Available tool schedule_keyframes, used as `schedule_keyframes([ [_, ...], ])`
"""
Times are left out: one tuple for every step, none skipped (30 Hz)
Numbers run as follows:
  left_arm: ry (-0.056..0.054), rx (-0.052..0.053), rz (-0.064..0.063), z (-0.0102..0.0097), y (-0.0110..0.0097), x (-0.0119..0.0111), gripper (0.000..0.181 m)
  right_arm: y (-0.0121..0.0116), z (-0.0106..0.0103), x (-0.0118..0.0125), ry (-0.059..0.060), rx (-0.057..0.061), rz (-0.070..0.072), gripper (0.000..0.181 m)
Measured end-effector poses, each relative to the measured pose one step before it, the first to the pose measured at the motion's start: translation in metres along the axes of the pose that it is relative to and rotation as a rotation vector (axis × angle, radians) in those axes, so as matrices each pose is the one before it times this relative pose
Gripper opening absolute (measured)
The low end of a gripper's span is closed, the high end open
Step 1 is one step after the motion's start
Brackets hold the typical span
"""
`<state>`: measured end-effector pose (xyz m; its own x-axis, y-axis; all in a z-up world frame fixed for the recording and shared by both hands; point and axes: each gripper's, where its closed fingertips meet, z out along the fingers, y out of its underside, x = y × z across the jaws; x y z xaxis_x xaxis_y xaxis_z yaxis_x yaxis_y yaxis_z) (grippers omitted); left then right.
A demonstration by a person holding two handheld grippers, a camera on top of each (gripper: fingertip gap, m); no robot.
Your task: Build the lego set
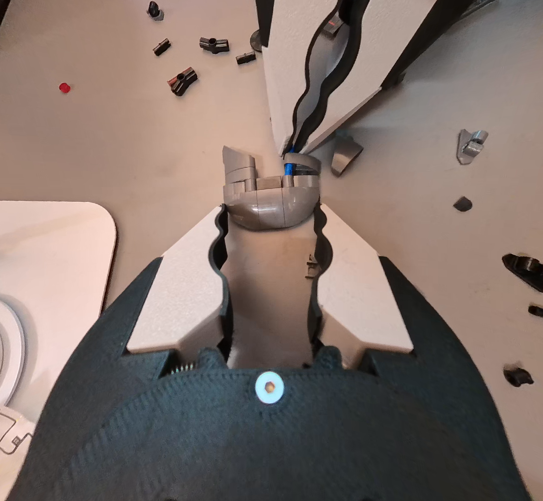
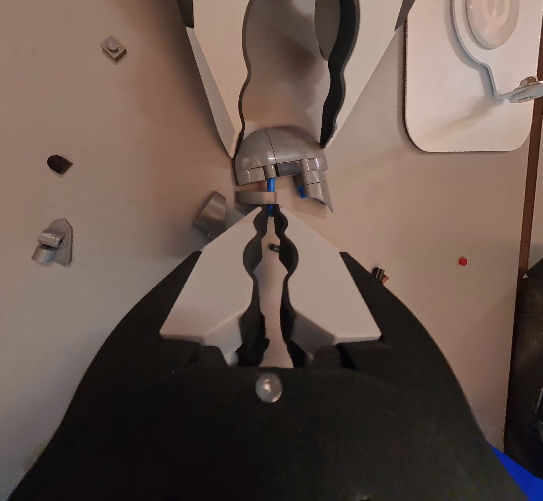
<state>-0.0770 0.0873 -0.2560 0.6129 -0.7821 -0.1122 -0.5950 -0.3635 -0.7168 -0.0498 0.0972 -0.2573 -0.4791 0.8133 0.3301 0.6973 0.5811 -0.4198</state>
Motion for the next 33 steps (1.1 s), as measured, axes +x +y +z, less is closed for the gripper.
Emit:
schedule_keyframes([
  [0.0009,-0.0001,0.0018,0.00015,-0.00018,0.00032,0.057,0.00003,0.00029,0.00007,0.0023,-0.0035,-0.0025,0.002],
  [0.0010,0.0002,0.0014,0.00002,-0.00007,0.00032,0.057,-0.00015,0.00000,-0.00016,0.0017,-0.0035,-0.0054,0.002],
  [0.0000,-0.0004,0.0011,0.00002,-0.00002,0.00012,0.057,0.00001,-0.00006,0.00012,0.0041,-0.0039,-0.0077,0.002],
  [-0.0002,-0.0003,0.0010,-0.00002,0.00001,0.00005,0.057,0.00001,0.00004,0.00003,0.0041,-0.0036,-0.0069,0.002],
  [0.0007,-0.0001,0.0002,0.00000,0.00001,0.00009,0.057,0.00010,-0.00010,-0.00024,0.0019,-0.0036,-0.0064,0.002],
  [0.0010,0.0001,0.0003,0.00001,-0.00001,0.00012,0.057,0.00014,-0.00020,-0.00040,0.0010,-0.0035,-0.0082,0.002],
  [0.0006,0.0002,0.0007,-0.00003,0.00000,0.00012,0.057,0.00028,-0.00021,-0.00006,0.0052,-0.0058,-0.0137,0.002],
  [0.0002,0.0006,0.0014,0.00016,-0.00010,0.00014,0.057,0.00034,-0.00010,0.00012,0.0078,-0.0108,-0.0156,0.002],
  [0.0010,0.0000,0.0004,0.00011,-0.00012,0.00023,0.057,0.00027,-0.00010,0.00004,0.0065,-0.0125,-0.0158,0.002],
  [0.0015,-0.0001,0.0004,0.00004,-0.00004,0.00025,0.057,0.00004,-0.00016,0.00008,0.0055,-0.0088,-0.0160,0.002],
  [0.0021,0.0008,0.0007,0.00013,-0.00006,0.00039,0.057,-0.00022,0.00001,0.00017,0.0037,-0.0053,-0.0124,0.002],
  [0.0007,-0.0001,-0.0006,0.00010,-0.00009,0.00012,0.057,0.00001,0.00026,0.00014,0.0014,-0.0044,-0.0098,0.002],
  [0.0001,-0.0010,0.0011,-0.00014,0.00007,-0.00007,0.057,0.00000,-0.00002,0.00014,0.0012,-0.0030,-0.0120,0.002],
  [0.0000,-0.0004,0.0006,-0.00008,0.00009,0.00003,0.057,0.00000,0.00000,0.00022,0.0035,-0.0053,-0.0165,0.002],
  [0.0005,-0.0002,-0.0005,0.00004,-0.00001,0.00002,0.057,-0.00019,0.00027,0.00029,0.0057,-0.0068,-0.0190,0.002],
  [0.0007,-0.0002,0.0002,-0.00022,0.00024,-0.00001,0.057,-0.00039,0.00022,-0.00001,0.0012,-0.0040,-0.0117,0.002],
  [0.0018,0.0004,-0.0003,-0.00032,0.00045,0.00008,0.057,-0.00061,0.00013,-0.00007,-0.0038,0.0016,-0.0031,0.002],
  [0.0009,0.0011,0.0002,-0.00039,0.00032,0.00000,0.057,-0.00044,0.00035,0.00021,-0.0037,0.0049,-0.0015,0.002],
  [0.0005,0.0006,-0.0012,-0.00010,0.00023,-0.00007,0.057,-0.00038,0.00036,0.00034,-0.0023,0.0060,-0.0038,0.002],
  [0.0013,0.0005,-0.0017,-0.00001,0.00015,0.00005,0.057,-0.00008,0.00022,0.00032,-0.0036,0.0057,-0.0035,0.002],
  [0.0008,0.0009,-0.0009,-0.00004,-0.00001,0.00005,0.057,0.00001,0.00037,0.00050,-0.0044,0.0038,-0.0015,0.001],
  [-0.0002,0.0005,-0.0005,0.00015,-0.00003,-0.00007,0.057,0.00000,0.00020,0.00024,-0.0032,0.0016,-0.0052,0.001],
  [-0.0003,-0.0009,0.0007,-0.00001,0.00004,0.00010,0.057,0.00001,0.00011,0.00014,-0.0007,-0.0015,-0.0091,0.001],
  [-0.0006,-0.0023,0.0000,0.00005,0.00011,0.00002,0.057,-0.00002,0.00009,0.00011,0.0007,-0.0046,-0.0077,0.001],
  [-0.0001,-0.0017,-0.0004,0.00002,-0.00006,0.00011,0.057,-0.00006,-0.00001,-0.00004,0.0005,-0.0041,-0.0061,0.001],
  [-0.0003,-0.0004,0.0009,-0.00002,0.00003,0.00004,0.057,-0.00012,0.00002,-0.00017,-0.0003,-0.0014,-0.0042,0.001],
  [0.0001,-0.0020,0.0007,-0.00008,0.00019,0.00016,0.057,-0.00029,0.00005,0.00001,0.0000,0.0001,-0.0046,0.001],
  [0.0002,-0.0034,-0.0003,-0.00010,0.00018,0.00015,0.057,-0.00019,0.00010,-0.00008,0.0000,-0.0004,-0.0037,0.001],
  [0.0001,-0.0012,0.0005,-0.00005,-0.00003,0.00008,0.057,-0.00022,-0.00001,-0.00024,-0.0024,-0.0014,0.0009,0.001],
  [-0.0003,0.0004,0.0013,0.00005,0.00003,0.00010,0.057,-0.00013,-0.00004,-0.00014,-0.0019,-0.0025,0.0012,0.001],
  [-0.0004,-0.0008,0.0016,-0.00005,0.00006,0.00010,0.057,-0.00008,0.00001,-0.00020,-0.0019,-0.0036,0.0016,0.001],
  [0.0001,-0.0016,-0.0007,0.00009,0.00003,0.00002,0.057,-0.00002,0.00008,-0.00017,-0.0033,-0.0026,0.0036,0.001],
  [-0.0003,-0.0010,0.0005,0.00003,0.00002,0.00005,0.057,-0.00018,-0.00001,-0.00017,-0.0030,0.0010,0.0039,0.001],
])
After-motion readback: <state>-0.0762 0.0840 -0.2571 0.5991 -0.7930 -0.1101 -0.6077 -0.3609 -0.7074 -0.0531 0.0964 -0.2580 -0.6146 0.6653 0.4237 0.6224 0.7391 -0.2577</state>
